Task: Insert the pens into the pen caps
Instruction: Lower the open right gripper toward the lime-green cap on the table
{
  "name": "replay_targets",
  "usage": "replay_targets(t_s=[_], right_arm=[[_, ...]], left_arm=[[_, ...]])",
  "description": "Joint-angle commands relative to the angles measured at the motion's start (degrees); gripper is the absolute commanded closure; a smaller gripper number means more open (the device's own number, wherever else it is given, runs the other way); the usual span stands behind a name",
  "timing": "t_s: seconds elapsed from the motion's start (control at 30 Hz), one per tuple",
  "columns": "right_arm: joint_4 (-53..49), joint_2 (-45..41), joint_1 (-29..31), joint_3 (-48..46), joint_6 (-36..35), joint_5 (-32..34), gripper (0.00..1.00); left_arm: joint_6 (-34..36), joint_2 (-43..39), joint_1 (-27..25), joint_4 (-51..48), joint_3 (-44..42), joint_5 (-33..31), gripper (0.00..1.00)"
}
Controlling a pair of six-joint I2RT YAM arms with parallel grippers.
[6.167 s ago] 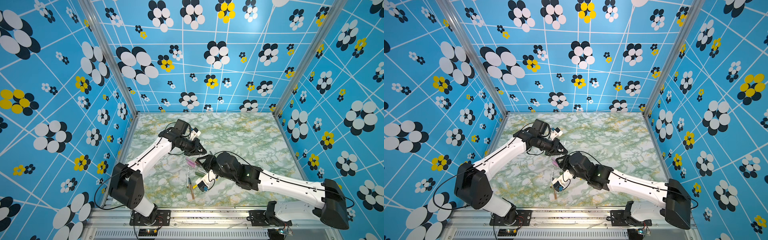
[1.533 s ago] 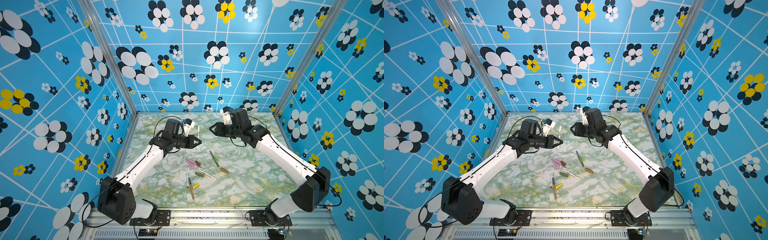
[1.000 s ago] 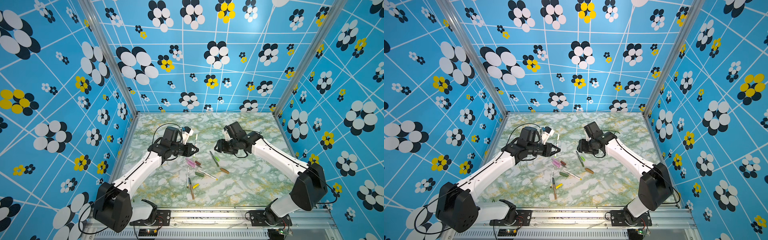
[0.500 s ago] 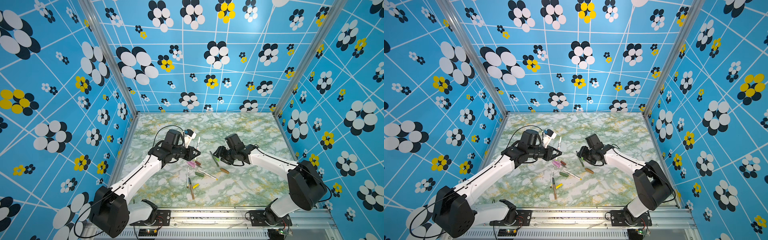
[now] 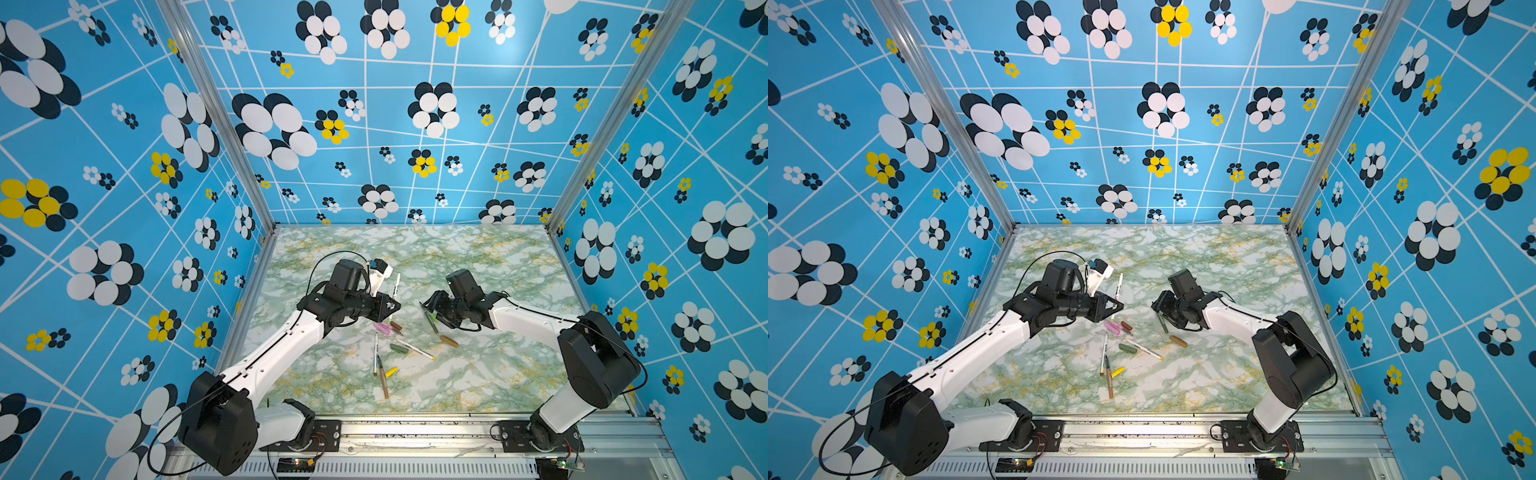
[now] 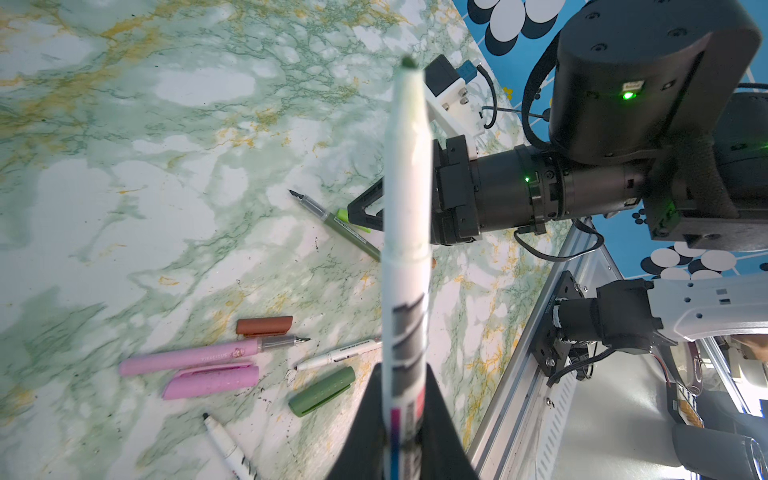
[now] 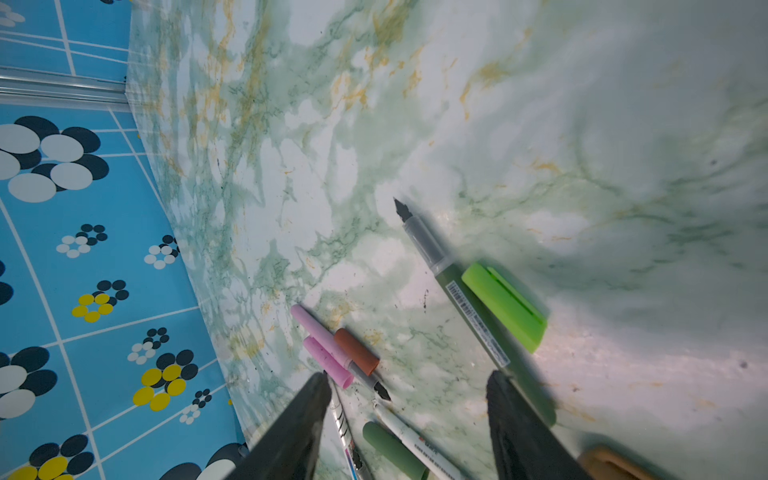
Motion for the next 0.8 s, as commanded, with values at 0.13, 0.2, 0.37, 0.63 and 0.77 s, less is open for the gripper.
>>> replay_targets(t_s=[0.13, 0.2, 0.37, 0.63, 0.77], right_arm=[[2.1, 3.3, -0.2, -1.7, -1.2, -0.6, 0.37], [2.8, 4.3, -0.3, -1.4, -1.3, -1.4, 0.37], [3.8, 5.9, -0.2, -1.3, -1.5, -2.2, 0.37], [4.2, 7.5, -0.3, -1.1, -1.4, -1.9, 0.38], [2.3, 7.4, -0.2, -0.8, -1.6, 0.1, 0.38]], left_arm=[[1.4, -0.2, -0.5, -0.9, 1.0, -0.2, 1.00], [1.4, -0.2, -0.5, -1.0, 0.9, -0.2, 1.00], [1.4, -0.4, -0.5, -1.0, 0.9, -0.3, 1.00], [1.6, -0.4, -0.6, -1.2, 0.8, -0.6, 1.00], [1.7, -0.5, -0.8, -1.4, 0.9, -0.7, 1.00]])
